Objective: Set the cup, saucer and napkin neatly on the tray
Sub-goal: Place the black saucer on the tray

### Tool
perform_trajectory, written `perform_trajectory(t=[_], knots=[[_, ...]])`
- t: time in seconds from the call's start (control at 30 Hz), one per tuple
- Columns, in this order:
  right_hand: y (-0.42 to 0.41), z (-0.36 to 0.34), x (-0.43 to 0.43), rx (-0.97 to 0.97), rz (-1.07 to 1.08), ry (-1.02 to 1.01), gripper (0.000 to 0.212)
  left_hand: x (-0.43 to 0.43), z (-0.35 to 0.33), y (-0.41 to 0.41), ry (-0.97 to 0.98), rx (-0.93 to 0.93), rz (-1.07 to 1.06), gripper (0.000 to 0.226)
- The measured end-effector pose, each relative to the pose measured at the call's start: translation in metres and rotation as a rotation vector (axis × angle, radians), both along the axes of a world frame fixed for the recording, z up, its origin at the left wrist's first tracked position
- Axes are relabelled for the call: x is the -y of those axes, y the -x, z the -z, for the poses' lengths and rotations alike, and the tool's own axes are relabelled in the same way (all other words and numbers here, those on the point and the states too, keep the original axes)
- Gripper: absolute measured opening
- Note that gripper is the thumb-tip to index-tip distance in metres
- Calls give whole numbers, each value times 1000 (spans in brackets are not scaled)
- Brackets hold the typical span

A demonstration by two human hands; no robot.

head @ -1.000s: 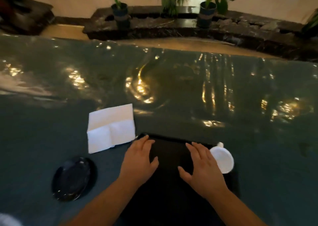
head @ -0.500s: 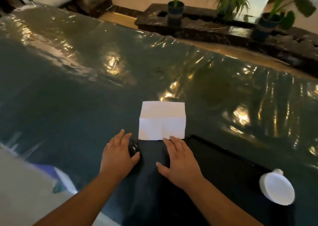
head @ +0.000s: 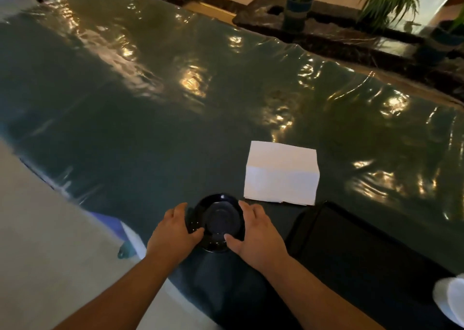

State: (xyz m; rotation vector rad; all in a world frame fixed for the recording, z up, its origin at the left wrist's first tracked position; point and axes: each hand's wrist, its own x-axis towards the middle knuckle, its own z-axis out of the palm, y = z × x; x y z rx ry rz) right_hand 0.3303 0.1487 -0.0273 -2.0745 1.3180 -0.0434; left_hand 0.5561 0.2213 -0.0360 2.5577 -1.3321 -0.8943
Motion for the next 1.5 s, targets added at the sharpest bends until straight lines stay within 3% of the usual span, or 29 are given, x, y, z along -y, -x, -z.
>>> perform_trajectory(t=[0.1,0.23,0.43,0.63,0.93,1.13,1.3,1.33,1.43,1.5], knots=[[-9,4,-4,43,60,-132,92,-4,7,-3,-43,-165,25,68],[-19,3,-5,118,172,-210,95,-4,7,3,-41,-219,-17,63],[0,-14,-10,246,268,-46,89,0,-13,31,68,-202,-17,62],[72,-27,-20,219,406,-14,95,16,-35,96,138,-265,96,63],[198,-29,-44,151,593,-21,103,37,-36,210,80,-377,331,64],[250,-18,-59,90,650,-63,110,39,-30,263,47,-381,438,79],[277,-9,-67,31,584,-111,122,39,-24,290,57,-421,488,63],[281,-8,-68,2,547,-103,124,39,-23,295,38,-408,499,69],[286,-3,-68,-88,462,-39,124,40,-18,302,-35,-263,514,116],[288,0,-65,-126,448,-3,122,40,-16,305,-55,-175,543,128]])
